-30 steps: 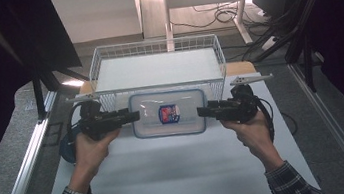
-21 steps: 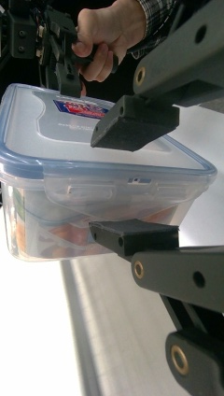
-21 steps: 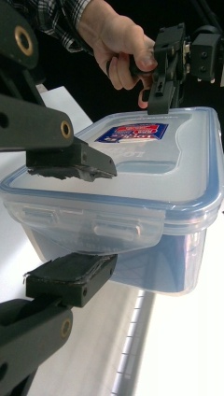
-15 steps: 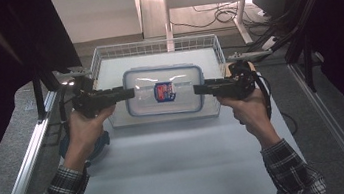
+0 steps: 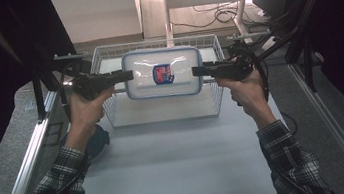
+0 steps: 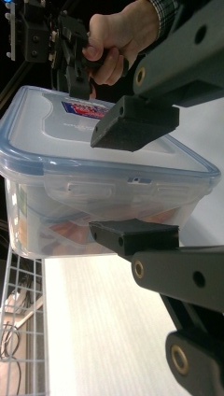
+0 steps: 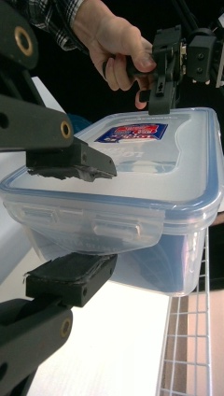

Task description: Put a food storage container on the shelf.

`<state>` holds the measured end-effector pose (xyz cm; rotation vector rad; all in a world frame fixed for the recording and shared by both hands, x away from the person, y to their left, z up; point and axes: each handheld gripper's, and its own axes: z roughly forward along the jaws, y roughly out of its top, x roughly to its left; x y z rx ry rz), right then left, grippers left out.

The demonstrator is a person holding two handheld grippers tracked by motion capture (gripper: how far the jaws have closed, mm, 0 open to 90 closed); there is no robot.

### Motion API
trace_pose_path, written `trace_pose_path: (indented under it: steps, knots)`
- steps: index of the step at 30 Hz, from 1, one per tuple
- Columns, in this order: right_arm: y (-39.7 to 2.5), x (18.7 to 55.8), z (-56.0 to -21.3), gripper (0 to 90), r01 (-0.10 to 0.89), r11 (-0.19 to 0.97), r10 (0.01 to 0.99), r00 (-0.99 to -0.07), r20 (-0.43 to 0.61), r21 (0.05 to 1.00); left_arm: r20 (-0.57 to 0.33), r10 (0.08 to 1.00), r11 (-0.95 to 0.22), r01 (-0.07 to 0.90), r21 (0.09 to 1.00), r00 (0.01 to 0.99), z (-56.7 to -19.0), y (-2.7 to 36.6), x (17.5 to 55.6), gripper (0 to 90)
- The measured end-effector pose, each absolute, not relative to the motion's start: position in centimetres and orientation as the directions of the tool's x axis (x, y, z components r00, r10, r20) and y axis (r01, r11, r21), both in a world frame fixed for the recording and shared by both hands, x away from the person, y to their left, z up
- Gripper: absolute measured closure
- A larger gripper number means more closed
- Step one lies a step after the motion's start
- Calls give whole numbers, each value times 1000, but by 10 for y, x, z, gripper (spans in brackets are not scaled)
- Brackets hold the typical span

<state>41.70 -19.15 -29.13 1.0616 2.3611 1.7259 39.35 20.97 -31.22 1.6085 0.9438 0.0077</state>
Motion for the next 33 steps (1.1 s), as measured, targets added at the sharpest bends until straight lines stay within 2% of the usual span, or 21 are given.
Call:
trace_pose_path:
  steps: [19, 33]
  knots:
    - [-176, 464, -298, 517, 560, 129, 550, -727, 411, 818, -517, 588, 59, 605, 794, 622, -319, 221, 433, 531]
    - [-172, 472, -300, 480, 587, 107, 579, -693, 430, 803, -476, 637, 33, 596, 802, 606, -318, 214, 437, 493]
